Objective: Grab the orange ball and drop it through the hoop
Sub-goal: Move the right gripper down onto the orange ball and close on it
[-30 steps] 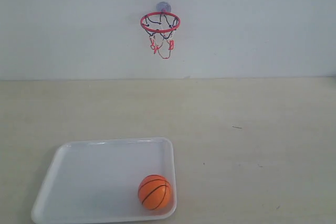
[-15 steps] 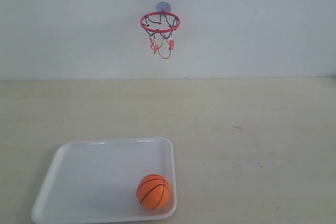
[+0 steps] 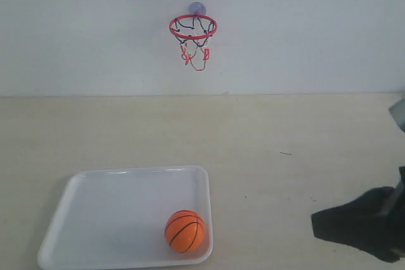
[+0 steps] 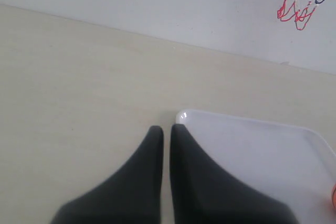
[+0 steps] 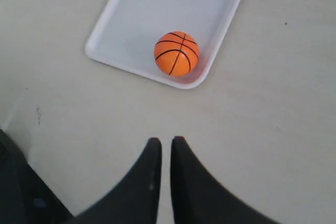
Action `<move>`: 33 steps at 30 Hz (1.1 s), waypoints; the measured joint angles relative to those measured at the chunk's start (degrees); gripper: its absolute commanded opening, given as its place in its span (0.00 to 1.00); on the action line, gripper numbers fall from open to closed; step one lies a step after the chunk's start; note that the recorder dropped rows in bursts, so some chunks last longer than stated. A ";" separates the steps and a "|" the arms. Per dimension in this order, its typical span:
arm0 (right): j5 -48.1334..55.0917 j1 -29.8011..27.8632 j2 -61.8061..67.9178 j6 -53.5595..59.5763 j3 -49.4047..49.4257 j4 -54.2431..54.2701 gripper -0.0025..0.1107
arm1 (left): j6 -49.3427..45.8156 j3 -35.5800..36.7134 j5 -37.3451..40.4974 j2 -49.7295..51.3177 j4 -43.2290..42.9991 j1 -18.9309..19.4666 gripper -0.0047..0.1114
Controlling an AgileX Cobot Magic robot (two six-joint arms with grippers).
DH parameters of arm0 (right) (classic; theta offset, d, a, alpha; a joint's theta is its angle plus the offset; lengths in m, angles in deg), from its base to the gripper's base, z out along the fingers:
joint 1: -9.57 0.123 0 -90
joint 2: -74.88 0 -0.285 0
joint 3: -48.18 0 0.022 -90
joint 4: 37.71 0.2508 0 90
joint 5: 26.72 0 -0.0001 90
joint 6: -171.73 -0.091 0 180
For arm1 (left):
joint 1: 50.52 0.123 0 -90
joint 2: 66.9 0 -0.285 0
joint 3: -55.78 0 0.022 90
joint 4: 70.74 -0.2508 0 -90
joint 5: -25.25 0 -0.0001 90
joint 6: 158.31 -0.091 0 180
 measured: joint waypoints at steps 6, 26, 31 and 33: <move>2.25 0.94 10.81 2.66 -7.14 -0.11 0.43 | 0.00 0.00 0.00 0.00 0.00 0.00 0.08; -13.44 29.23 46.67 -13.08 -32.30 -17.79 0.61 | 0.00 0.00 0.00 0.00 0.00 0.00 0.08; -16.13 29.76 51.46 -13.57 -33.81 -18.47 0.61 | 0.00 0.00 0.00 0.00 0.00 0.00 0.08; -17.29 29.76 52.67 -13.69 -33.90 -18.99 0.61 | 0.00 0.00 0.00 0.00 0.00 0.00 0.08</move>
